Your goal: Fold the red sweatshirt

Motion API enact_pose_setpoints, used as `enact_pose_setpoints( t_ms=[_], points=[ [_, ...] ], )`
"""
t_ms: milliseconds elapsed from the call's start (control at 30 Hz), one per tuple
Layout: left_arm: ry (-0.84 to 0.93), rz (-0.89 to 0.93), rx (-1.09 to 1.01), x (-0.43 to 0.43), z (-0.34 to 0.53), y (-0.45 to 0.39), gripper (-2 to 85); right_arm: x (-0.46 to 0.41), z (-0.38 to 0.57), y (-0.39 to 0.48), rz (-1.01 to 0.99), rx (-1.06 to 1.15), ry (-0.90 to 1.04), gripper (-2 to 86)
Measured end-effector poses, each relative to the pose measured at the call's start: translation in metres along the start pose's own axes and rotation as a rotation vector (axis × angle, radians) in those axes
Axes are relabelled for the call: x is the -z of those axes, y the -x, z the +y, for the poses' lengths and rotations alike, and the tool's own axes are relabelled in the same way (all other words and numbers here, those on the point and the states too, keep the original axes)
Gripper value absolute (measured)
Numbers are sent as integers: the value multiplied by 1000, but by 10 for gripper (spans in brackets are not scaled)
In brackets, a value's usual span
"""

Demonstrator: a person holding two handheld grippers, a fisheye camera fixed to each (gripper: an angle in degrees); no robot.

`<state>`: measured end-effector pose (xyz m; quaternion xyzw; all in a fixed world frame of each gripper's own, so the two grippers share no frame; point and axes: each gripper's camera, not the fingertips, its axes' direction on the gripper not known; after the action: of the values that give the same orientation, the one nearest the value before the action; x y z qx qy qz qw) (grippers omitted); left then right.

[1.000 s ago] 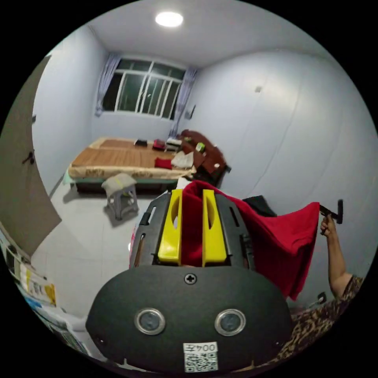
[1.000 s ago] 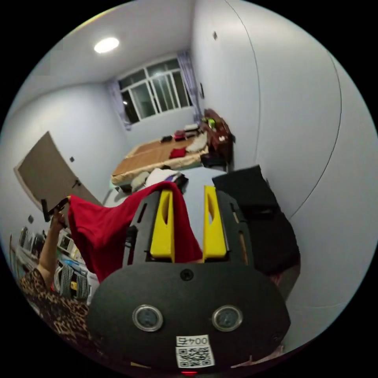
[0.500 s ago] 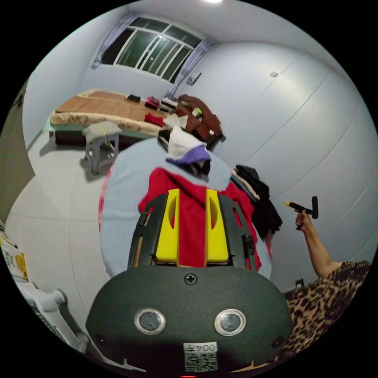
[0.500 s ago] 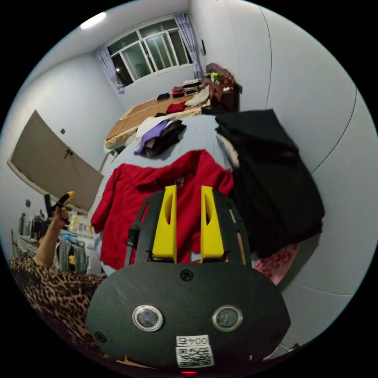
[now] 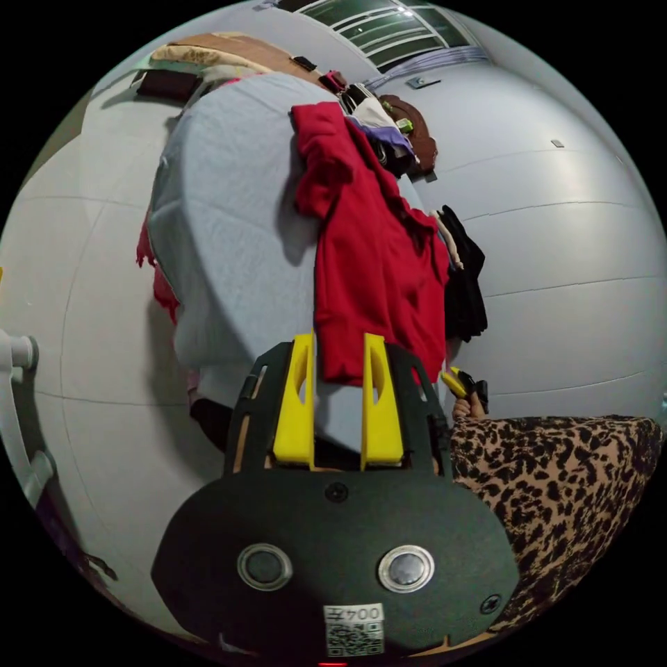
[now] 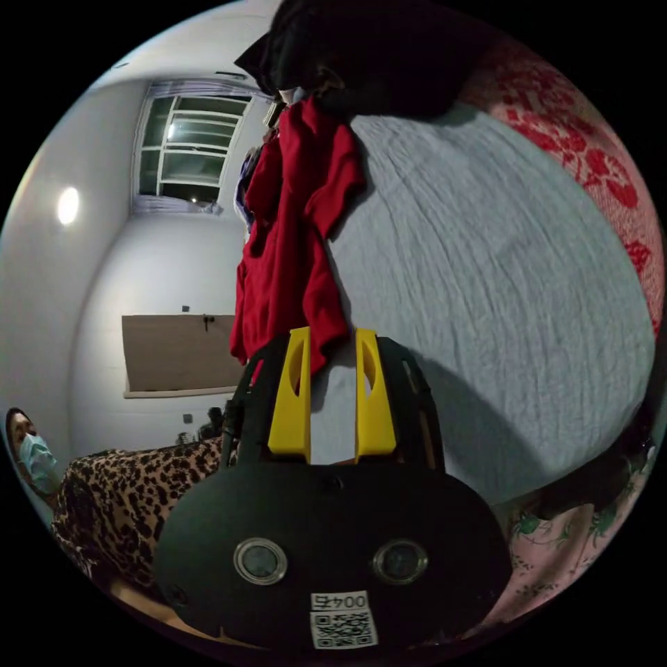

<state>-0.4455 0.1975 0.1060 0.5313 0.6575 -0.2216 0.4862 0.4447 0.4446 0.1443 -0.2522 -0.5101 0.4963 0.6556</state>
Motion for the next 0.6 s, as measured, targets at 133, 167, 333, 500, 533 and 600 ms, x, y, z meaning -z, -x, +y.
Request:
enact_pose_setpoints(
  t_ms=[133, 167, 333, 500, 533, 600],
  points=[
    [-16, 24, 20, 22, -4, 25, 100, 9, -23, -5, -21, 14, 38, 111],
    [-29, 32, 33, 30, -4, 34, 101, 13, -31, -1, -14, 37, 47, 111],
    [-44, -46, -14, 64, 0, 54, 98, 35, -52, 29, 177, 201, 71, 108],
    [-76, -5, -1, 90, 3, 85, 100, 59, -66, 49, 293, 307, 83, 109],
    [-81, 3, 7, 92, 2, 88, 101, 63, -70, 47, 267, 292, 81, 110],
    [-63, 7, 15, 96, -2, 101, 105, 84, -85, 30, 129, 204, 44, 121]
  ],
)
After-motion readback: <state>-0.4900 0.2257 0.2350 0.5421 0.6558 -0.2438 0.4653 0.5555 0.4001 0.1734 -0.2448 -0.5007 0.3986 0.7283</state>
